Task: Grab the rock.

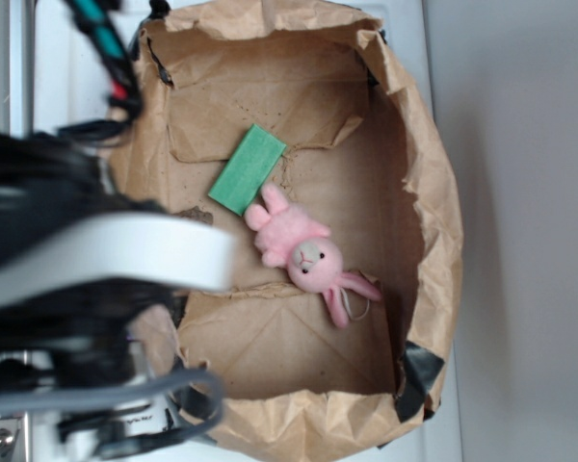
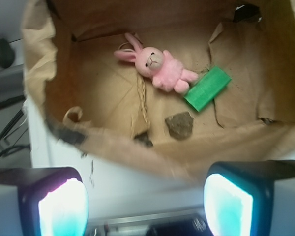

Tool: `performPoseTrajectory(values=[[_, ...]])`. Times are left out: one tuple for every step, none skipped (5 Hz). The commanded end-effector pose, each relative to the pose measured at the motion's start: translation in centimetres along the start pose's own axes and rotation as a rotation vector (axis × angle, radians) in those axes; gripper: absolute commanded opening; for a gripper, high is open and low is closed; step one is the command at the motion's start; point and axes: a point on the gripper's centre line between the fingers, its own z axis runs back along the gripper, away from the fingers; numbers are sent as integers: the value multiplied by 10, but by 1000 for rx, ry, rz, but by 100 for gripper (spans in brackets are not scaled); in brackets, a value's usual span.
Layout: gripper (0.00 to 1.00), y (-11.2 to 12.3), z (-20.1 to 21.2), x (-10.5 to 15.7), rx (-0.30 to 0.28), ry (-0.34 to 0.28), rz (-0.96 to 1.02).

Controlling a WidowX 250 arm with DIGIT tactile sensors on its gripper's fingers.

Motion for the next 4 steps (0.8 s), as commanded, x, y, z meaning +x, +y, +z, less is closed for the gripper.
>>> performPoseTrajectory(values=[[100,15,-28,47,83,-19,95],[100,27,-46,60,117,-47,58],[100,48,-53,70,129,-32,87],[100,65,-50,74,67,22,108]])
